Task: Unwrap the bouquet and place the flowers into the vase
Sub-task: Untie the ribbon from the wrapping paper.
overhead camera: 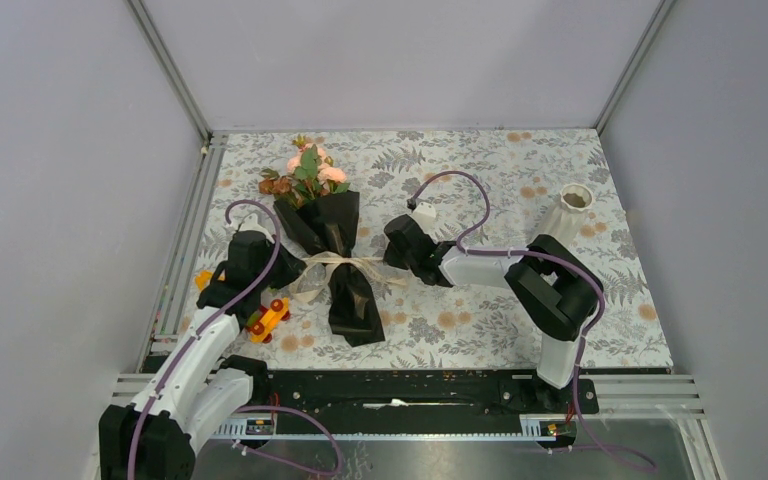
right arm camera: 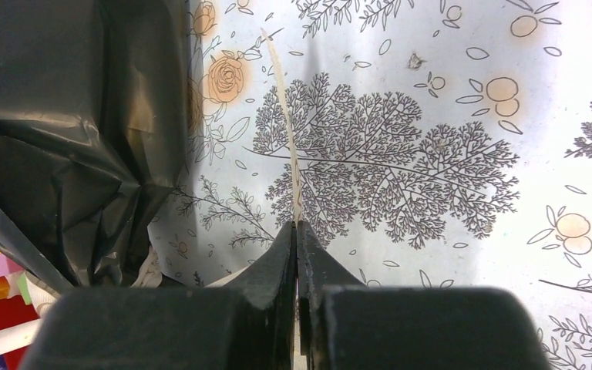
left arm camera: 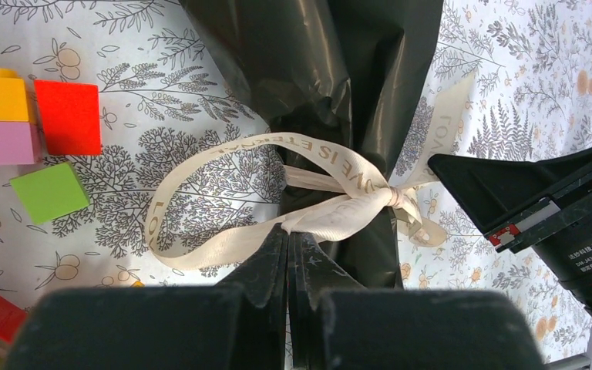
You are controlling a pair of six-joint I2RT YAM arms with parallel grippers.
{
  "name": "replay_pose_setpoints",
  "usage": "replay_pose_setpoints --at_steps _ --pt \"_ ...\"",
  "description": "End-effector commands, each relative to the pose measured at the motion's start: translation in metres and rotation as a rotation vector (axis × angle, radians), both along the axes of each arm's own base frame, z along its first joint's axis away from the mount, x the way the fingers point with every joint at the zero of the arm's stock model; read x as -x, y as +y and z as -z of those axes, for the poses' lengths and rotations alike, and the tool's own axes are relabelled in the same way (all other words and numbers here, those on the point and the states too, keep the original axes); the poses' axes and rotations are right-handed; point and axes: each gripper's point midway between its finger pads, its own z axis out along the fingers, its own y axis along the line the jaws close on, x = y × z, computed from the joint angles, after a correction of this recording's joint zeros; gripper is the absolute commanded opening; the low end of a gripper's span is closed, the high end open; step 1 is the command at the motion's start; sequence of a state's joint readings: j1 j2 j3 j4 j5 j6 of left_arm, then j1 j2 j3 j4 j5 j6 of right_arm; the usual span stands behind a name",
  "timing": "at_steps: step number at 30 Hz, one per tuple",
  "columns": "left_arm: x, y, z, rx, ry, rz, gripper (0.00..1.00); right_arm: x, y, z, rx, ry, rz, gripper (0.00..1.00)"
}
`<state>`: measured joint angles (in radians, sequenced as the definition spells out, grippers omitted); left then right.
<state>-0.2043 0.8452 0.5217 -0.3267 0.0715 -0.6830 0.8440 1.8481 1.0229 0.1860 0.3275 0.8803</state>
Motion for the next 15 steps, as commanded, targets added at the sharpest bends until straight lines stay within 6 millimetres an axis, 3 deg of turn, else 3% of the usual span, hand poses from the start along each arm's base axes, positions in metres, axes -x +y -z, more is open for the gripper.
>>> replay_pose_setpoints --at_steps 1,15 --pt "-0.0116 0.0068 -0.0162 -0.007 -0.063 -0.033 0.0 -0.0114 -0.0121 -0.0191 0.03 -0.081 0.03 0.0" --pt "-0.0127 0.0161 -0.0189 -0.037 -0.064 -0.042 0.0 -0.0118 -0.0217 -0.0213 0.068 -0.104 0.038 0.0"
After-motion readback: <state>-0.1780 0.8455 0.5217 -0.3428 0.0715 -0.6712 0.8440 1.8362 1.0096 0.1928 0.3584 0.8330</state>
